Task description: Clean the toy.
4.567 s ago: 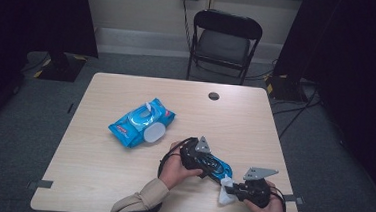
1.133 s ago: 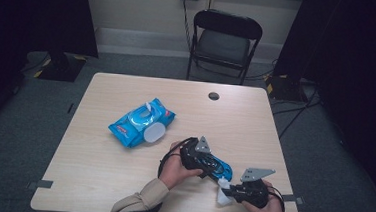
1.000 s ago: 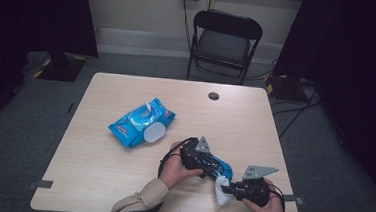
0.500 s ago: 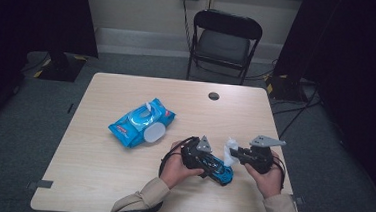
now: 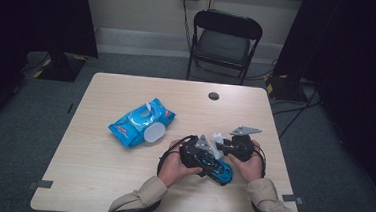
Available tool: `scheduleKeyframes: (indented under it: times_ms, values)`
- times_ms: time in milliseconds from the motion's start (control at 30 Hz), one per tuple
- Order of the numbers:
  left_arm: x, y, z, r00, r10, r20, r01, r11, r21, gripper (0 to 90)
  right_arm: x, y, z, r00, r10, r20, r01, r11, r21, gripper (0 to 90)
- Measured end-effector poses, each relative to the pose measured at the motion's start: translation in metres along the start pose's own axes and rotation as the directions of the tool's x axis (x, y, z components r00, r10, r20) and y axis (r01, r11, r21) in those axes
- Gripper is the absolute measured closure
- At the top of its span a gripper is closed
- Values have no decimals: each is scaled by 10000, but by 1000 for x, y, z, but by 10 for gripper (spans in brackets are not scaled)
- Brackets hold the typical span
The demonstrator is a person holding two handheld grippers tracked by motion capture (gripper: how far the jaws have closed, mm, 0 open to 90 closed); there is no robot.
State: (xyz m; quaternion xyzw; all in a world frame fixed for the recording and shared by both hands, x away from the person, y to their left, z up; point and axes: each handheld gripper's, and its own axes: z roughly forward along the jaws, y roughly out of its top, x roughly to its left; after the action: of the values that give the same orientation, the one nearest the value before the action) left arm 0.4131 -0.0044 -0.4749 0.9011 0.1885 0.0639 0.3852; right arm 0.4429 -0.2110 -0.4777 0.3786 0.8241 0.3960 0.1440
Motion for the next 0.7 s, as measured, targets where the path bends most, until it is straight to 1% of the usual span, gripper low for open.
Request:
scheduleKeyframes:
  times_ms: [33, 67, 100, 167, 200, 267, 333, 367, 433, 500, 567, 600, 633, 667, 700]
  values:
    - [0, 0, -1, 10000, -17, -3, 17, 10000, -11, 193, 0, 0, 0, 10000, 20, 5, -20, 10000, 61, 605]
    - [0, -1, -2, 10000, -13, -6, 13, 10000, -18, 195, 1, 1, -1, 9999, -85, 101, 85, 9999, 70, 584]
    - [0, -1, -3, 10000, -18, 18, 18, 10000, 11, 195, 1, 1, -1, 9999, -85, 101, 85, 9999, 70, 584]
    - [0, -2, -4, 10000, -15, -21, 15, 10000, -16, 196, 0, 2, -3, 9999, -42, 125, 42, 10000, 62, 556]
    - [-1, -3, -5, 10000, -65, 5, 65, 10000, -34, 192, -1, 2, -4, 10000, -4, 96, 4, 10000, 51, 556]
    - [-2, -3, -6, 9999, -134, -63, 134, 9999, -82, 195, -2, 3, -7, 9998, -13, 195, 13, 10000, 24, 573]
    - [-2, -3, -7, 10000, -55, -81, 55, 10000, -12, 191, -3, 4, -7, 9996, 4, 276, -7, 10000, 99, 579]
    - [-3, -4, -7, 9999, -70, -80, 70, 10000, -28, 190, -4, 3, -5, 9993, 58, 364, -64, 9999, 147, 590]
    - [-2, -4, -7, 10000, -85, -42, 85, 10000, -17, 189, -5, 2, 0, 9995, 177, 277, -183, 9996, 202, 627]
    - [-2, -3, -7, 10000, 43, -85, -43, 10000, 61, 196, -3, 0, 7, 9992, 127, 368, -145, 9988, 475, 657]
    - [-2, -3, -6, 10000, -46, -49, 46, 10000, 36, 200, -2, -2, 14, 9998, 147, 163, -157, 9981, 595, 681]
    - [-1, -3, -6, 10000, -46, -41, 46, 10000, 35, 201, 0, -2, 17, 9998, 76, 183, -87, 9981, 614, 702]
    - [-1, -3, -6, 10000, -20, -51, 20, 10000, 42, 209, 1, -1, 20, 9999, 86, 110, -93, 9981, 617, 726]
    - [-1, -3, -6, 10000, 24, -55, -24, 10000, 22, 214, 4, 1, 25, 9999, 129, 43, -132, 9978, 653, 770]
    - [-1, -4, -5, 10000, 65, -74, -66, 10000, -55, 214, 4, 1, 25, 9999, 129, 43, -132, 9978, 653, 770]
